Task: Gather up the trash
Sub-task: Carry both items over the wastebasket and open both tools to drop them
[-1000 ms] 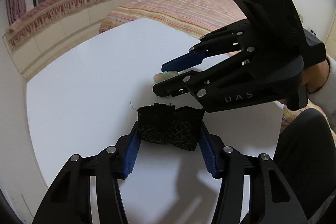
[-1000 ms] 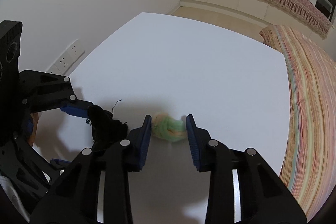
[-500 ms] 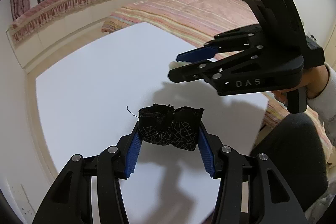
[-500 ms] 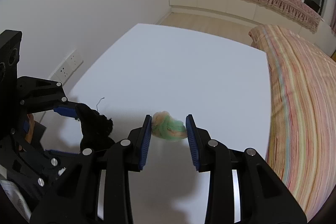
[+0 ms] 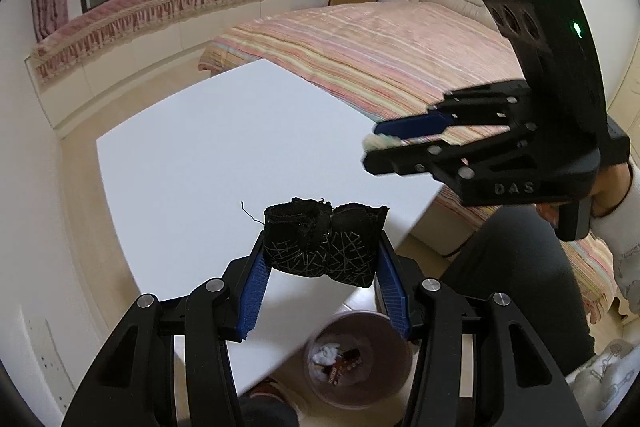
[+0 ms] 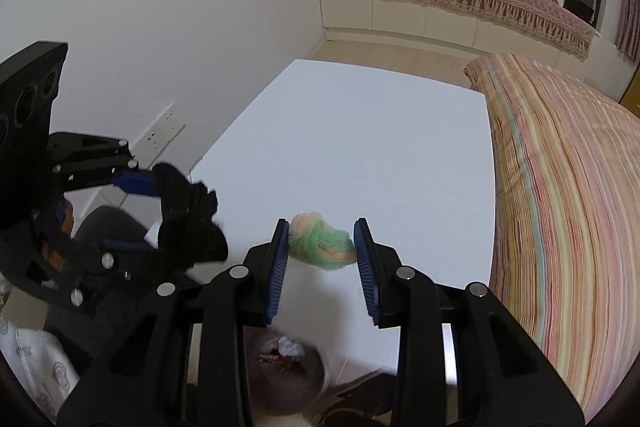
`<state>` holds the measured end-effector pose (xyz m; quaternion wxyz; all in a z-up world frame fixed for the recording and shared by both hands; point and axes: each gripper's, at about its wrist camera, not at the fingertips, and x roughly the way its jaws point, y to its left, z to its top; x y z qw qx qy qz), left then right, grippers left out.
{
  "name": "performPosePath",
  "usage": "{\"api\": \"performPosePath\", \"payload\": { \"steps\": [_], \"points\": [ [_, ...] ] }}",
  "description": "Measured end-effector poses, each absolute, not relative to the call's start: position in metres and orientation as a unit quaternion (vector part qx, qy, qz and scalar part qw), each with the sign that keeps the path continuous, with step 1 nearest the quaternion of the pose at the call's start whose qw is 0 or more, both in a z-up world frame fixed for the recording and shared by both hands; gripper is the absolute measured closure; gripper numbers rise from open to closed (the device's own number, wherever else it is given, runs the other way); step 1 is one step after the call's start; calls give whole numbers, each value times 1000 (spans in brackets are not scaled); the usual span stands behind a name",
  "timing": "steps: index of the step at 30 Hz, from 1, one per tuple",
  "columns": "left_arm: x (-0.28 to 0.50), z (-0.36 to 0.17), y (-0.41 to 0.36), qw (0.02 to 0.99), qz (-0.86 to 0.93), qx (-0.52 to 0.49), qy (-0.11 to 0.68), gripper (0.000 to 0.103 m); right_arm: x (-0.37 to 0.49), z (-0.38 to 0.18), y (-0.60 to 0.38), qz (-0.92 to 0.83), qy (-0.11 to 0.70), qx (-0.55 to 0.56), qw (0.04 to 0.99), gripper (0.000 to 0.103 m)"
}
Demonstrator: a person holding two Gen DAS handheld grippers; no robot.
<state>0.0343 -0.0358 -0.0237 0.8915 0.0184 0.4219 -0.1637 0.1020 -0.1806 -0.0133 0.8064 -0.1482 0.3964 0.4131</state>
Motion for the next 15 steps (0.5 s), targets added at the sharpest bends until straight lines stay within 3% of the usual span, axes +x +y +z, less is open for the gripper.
{"api": "performPosePath", "payload": {
  "steps": [15],
  "points": [
    [-25,-29,-51,885,-171,10,433,53,0,-23,-224,416,409,-149,799,70]
  ]
}}
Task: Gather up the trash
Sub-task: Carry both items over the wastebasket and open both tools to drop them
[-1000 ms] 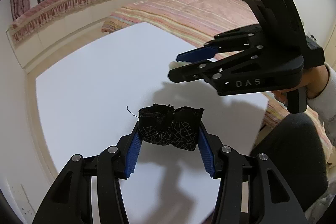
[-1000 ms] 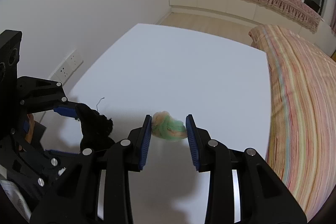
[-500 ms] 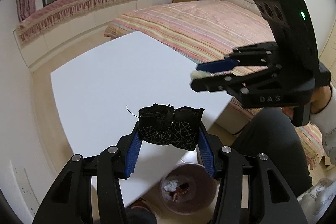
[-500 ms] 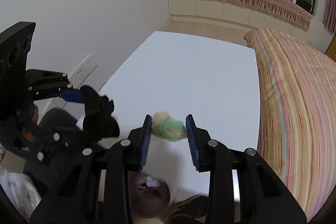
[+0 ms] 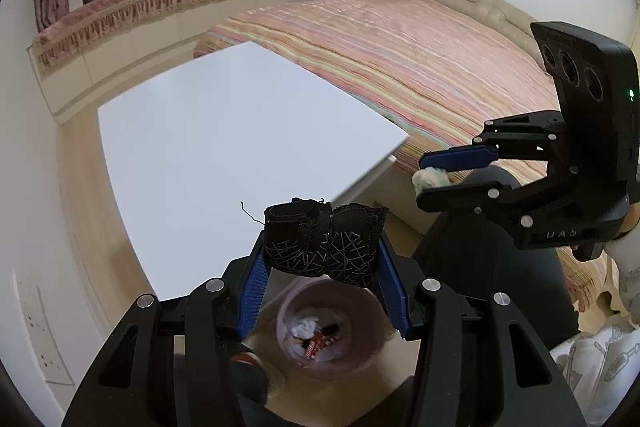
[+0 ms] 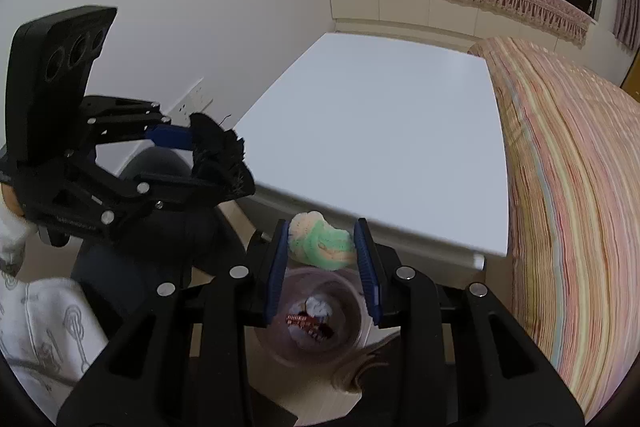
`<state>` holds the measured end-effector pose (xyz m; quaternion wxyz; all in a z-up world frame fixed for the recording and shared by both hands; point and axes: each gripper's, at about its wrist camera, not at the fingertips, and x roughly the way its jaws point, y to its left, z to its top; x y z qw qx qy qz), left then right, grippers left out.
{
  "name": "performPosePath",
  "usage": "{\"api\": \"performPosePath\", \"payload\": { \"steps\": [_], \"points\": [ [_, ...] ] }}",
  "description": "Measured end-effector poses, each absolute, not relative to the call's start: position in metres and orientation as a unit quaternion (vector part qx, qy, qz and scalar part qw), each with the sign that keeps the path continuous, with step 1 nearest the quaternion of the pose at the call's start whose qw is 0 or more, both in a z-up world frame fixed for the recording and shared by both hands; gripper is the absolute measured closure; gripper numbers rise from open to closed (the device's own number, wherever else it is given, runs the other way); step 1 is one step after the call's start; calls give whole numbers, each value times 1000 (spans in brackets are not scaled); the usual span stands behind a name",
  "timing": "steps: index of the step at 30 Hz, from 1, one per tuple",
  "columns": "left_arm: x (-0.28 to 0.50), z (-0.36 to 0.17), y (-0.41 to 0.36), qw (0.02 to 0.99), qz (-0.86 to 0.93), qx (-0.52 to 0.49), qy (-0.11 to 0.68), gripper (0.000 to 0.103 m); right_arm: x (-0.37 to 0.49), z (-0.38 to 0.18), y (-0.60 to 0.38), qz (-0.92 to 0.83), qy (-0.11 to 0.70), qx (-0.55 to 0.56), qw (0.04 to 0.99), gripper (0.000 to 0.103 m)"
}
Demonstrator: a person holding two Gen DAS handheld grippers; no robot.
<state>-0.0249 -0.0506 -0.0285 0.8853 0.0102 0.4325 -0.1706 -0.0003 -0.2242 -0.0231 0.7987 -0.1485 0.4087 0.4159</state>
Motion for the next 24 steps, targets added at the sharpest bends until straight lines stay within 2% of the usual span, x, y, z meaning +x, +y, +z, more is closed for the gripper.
{"api": "performPosePath", "payload": {
  "steps": [15,18,19,20,21,22,24],
  "points": [
    [-52,-40,-62,876,-179,13,447,53,-30,-44,-231,429,432,-146,780,70],
    [-54,-41,-63,875,-181,16,449,49,-31,-46,-230,436,437,-144,774,68],
    [-54,-41,-63,876,-179,18,448,46,-32,-47,-230,434,437,-145,774,58],
    [-57,-41,-63,877,-178,19,447,34,-31,-47,-231,432,437,-144,776,48],
    [-56,-41,-61,879,-175,16,443,18,-31,-47,-232,428,435,-140,779,30],
    [-58,-41,-61,881,-172,13,439,16,-30,-47,-234,426,436,-137,781,23],
    [-56,-42,-58,881,-166,6,443,13,-29,-49,-235,417,441,-135,783,18]
  ]
}}
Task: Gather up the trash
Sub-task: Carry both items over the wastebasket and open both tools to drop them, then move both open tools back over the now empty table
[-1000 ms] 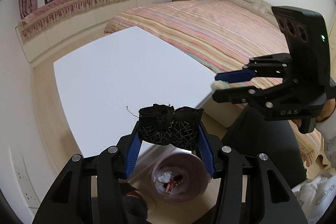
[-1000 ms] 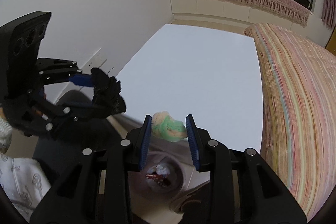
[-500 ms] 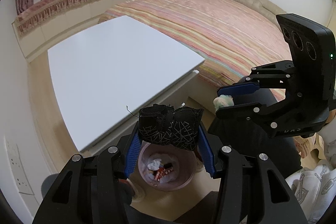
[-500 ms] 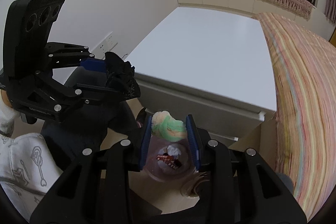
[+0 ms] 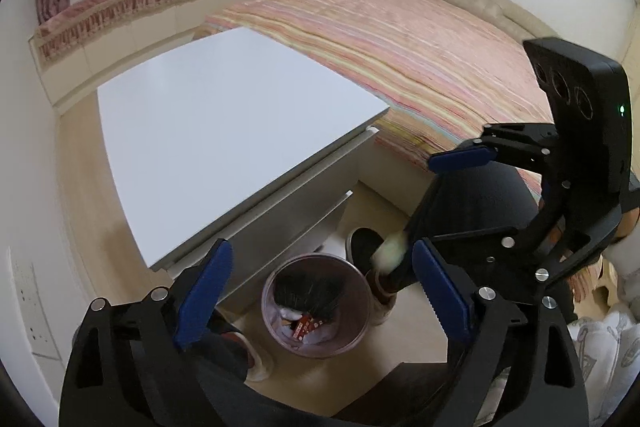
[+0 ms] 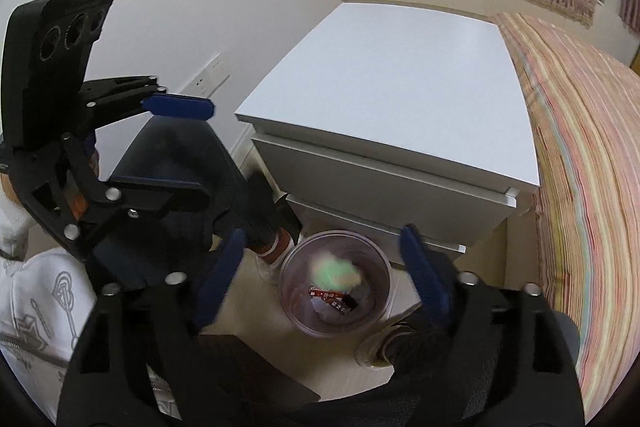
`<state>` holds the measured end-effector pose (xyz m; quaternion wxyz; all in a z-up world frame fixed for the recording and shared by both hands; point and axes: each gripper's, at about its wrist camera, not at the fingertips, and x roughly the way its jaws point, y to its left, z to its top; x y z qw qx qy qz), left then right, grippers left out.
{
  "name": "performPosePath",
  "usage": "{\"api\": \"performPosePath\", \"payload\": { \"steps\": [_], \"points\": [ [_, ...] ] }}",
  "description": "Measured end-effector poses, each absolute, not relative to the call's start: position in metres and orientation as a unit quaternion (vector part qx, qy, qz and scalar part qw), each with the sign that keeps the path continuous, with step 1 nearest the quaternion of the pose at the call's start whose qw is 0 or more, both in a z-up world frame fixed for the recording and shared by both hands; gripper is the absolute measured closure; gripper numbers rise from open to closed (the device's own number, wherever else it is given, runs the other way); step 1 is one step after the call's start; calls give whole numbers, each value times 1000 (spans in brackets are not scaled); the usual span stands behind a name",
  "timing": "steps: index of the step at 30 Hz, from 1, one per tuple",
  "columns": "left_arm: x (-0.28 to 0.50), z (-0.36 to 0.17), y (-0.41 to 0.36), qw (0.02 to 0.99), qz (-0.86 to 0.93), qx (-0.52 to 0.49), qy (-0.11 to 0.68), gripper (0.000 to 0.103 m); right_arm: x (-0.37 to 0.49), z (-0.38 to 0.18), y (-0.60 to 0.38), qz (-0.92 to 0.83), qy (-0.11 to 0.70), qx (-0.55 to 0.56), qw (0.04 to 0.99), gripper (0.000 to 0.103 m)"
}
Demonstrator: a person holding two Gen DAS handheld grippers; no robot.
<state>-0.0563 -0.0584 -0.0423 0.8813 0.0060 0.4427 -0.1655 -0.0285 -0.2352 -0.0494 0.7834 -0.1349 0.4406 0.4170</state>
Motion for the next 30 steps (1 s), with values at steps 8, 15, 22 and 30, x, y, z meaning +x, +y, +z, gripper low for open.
{"api": "performPosePath", "payload": {
  "steps": [8,15,22,30],
  "points": [
    [-56,-47,-54,883,-154,-9,443,8,-20,-54,-240,397,447,-116,793,8],
    [-53,-45,-49,885,-138,-22,444,8,-14,-52,-239,382,459,-103,796,5],
    [-41,-30,-39,894,-128,-24,429,7,5,-34,-237,373,448,-92,807,4],
    [-8,-2,-19,911,-108,-31,396,7,46,3,-221,360,420,-77,829,3]
  ]
}}
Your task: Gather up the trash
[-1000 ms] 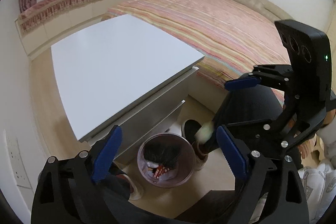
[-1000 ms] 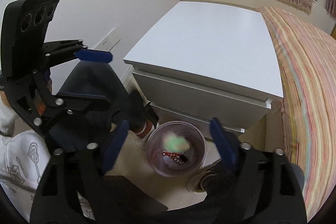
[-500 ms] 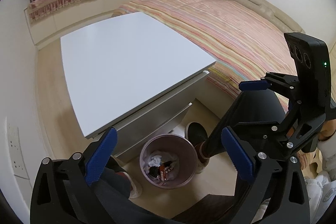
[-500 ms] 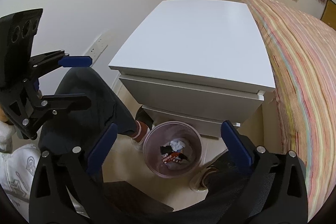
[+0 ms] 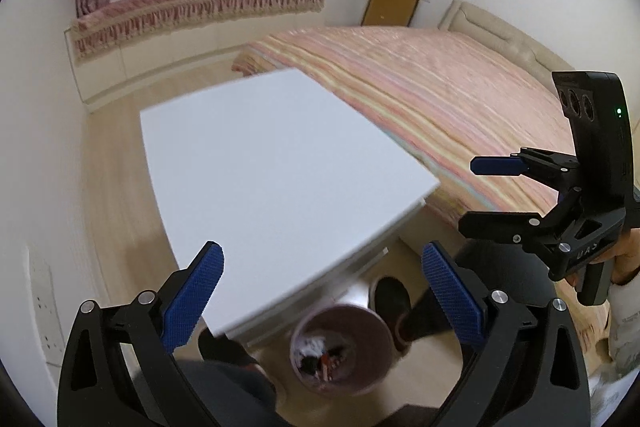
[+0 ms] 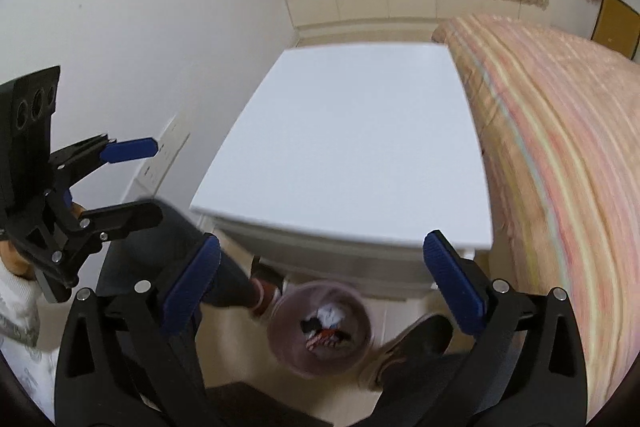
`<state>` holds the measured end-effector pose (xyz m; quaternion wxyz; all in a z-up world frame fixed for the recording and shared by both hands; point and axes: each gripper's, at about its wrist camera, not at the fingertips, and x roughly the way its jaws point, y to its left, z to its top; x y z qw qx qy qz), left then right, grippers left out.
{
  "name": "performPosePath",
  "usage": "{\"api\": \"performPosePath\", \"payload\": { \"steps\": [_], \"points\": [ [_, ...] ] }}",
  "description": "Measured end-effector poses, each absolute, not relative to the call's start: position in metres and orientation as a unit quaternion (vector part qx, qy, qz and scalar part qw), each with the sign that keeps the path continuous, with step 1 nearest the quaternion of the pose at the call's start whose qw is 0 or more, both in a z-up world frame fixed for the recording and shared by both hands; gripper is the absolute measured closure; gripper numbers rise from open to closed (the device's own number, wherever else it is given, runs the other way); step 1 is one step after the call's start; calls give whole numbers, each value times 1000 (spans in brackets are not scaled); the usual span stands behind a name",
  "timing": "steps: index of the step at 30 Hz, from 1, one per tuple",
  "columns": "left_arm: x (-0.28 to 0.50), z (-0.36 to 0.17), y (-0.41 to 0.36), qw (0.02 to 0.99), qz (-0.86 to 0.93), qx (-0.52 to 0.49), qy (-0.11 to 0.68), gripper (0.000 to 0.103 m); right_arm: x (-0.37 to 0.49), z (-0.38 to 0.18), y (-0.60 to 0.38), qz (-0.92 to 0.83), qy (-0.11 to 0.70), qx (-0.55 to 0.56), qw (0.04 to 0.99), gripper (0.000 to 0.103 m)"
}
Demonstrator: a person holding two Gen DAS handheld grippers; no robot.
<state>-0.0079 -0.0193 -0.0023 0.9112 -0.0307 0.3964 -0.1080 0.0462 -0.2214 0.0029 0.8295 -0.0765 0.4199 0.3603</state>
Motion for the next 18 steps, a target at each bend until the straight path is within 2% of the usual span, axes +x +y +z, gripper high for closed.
{"api": "performPosePath", "payload": {
  "steps": [7,18],
  "points": [
    [24,19,-9,923,-87,-28,374,7,80,26,-199,358,395,-89,841,3],
    [45,21,1,918,-80,-46,385,6,96,34,-192,368,384,-88,842,3]
  ]
}}
